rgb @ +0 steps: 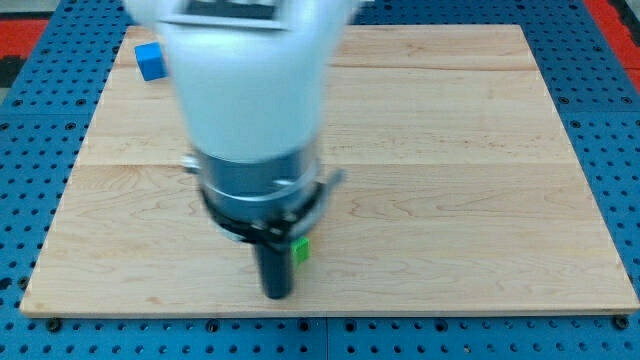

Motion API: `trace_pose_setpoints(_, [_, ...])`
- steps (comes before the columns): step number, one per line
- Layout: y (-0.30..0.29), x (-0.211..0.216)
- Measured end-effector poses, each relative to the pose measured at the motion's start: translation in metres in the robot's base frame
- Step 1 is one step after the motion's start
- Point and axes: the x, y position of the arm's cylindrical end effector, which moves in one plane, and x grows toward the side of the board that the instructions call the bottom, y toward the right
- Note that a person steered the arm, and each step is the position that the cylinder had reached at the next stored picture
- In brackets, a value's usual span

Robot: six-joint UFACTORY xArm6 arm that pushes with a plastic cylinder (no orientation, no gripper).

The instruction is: Push the green star closer to the red star

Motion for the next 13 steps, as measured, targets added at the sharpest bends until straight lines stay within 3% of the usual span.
trace_pose_setpoints(2, [0.053,-0.032])
trace_pose_setpoints(4, [-0.046,-0.065])
trace_pose_setpoints(7, [-0.012,-0.024])
trace_pose_setpoints(8, [0.027,-0.027])
trace_pose_setpoints(13, [0.029,-0.076])
